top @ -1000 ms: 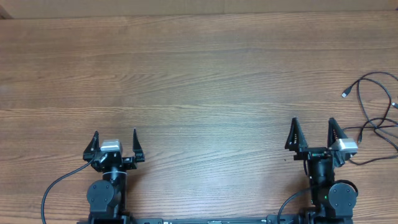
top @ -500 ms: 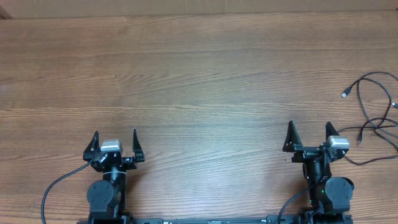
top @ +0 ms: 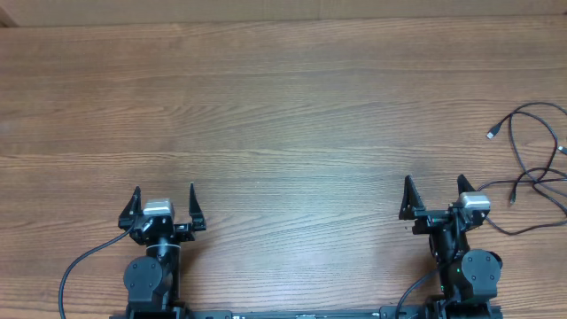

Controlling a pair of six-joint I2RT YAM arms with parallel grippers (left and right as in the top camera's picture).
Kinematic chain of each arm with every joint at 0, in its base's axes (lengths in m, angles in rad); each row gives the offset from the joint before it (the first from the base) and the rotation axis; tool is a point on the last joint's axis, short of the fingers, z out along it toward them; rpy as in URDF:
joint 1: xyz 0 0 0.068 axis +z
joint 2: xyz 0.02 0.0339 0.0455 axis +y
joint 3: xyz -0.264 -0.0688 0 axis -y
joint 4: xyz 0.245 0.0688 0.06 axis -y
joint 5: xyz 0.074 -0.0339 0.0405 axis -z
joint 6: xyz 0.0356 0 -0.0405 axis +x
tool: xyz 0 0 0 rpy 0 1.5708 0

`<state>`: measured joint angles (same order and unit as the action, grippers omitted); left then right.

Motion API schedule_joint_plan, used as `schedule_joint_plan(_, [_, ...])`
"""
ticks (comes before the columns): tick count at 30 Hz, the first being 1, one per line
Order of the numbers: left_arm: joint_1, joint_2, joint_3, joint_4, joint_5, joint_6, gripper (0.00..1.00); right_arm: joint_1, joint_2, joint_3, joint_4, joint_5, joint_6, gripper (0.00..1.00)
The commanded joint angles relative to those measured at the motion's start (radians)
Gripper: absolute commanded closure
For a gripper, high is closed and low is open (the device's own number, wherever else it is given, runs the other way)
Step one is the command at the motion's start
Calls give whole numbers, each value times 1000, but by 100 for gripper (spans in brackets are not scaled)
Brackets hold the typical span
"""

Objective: Untangle cables

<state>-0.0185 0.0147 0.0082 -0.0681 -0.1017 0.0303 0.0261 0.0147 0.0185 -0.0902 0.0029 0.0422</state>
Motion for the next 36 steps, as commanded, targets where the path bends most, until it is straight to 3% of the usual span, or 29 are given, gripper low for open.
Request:
schedule_joint_plan(1, [6,-10,-3,0,-2,19,0,-6,-12,-11,4,-8,13,0])
schedule_joint_plan(10, [6,-10,-3,0,-2,19,0,-6,-12,-11,5,-24,-75,0])
schedule_joint_plan(36, [6,-10,-3,0,-2,19,0,-7,-12,-11,6,-16,-73,0])
